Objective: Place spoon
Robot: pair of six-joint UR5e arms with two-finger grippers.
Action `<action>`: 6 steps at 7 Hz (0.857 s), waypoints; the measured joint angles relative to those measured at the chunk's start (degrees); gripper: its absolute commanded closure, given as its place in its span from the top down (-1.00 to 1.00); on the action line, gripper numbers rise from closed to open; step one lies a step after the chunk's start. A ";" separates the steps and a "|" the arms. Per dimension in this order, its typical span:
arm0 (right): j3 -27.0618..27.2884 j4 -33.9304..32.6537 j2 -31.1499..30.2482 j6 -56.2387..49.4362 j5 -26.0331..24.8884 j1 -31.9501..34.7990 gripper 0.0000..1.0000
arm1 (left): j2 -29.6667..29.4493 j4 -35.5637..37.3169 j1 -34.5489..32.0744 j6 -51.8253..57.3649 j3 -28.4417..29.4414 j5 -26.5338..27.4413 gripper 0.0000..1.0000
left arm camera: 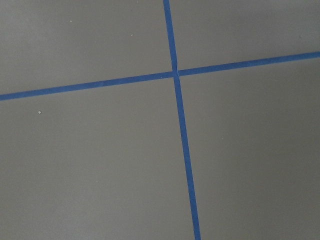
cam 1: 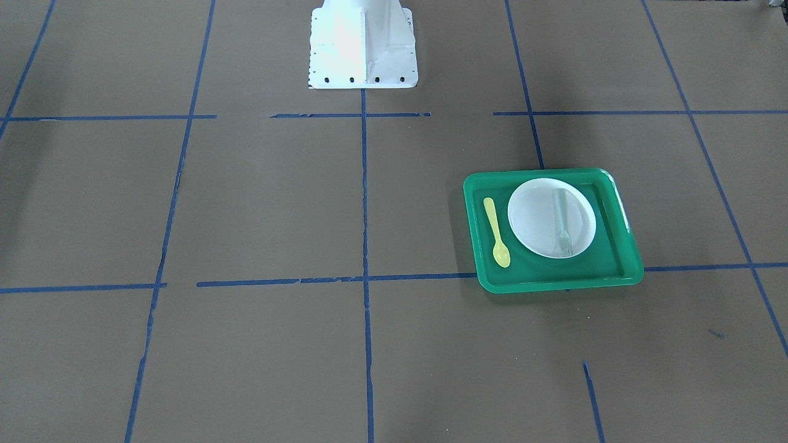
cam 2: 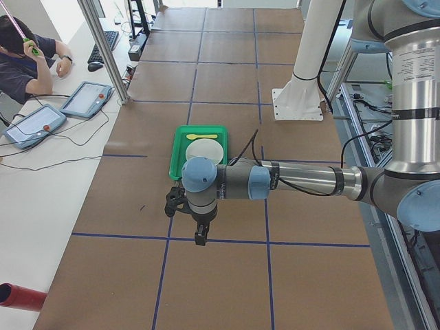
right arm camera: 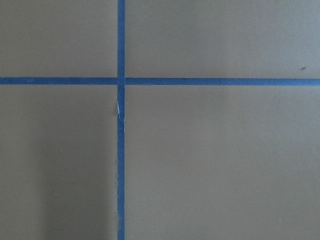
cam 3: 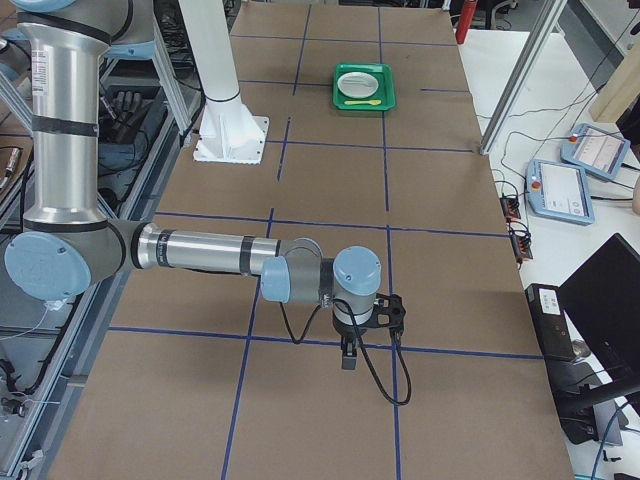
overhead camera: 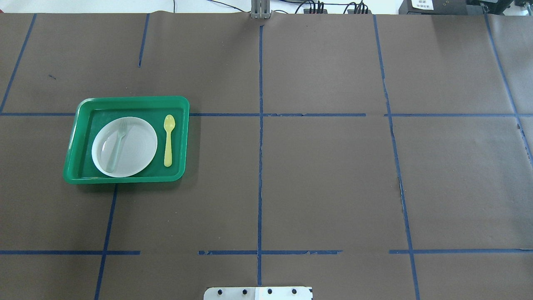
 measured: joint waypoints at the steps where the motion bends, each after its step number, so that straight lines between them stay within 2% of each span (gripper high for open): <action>1: 0.00 0.01 -0.01 0.00 0.00 0.00 1.00 | -0.17 -0.09 -0.11 -0.03 -0.26 0.03 1.00; 6: 0.00 -0.02 -0.05 0.00 0.00 0.00 1.00 | -0.90 -0.15 -0.41 -0.05 0.16 -0.16 1.00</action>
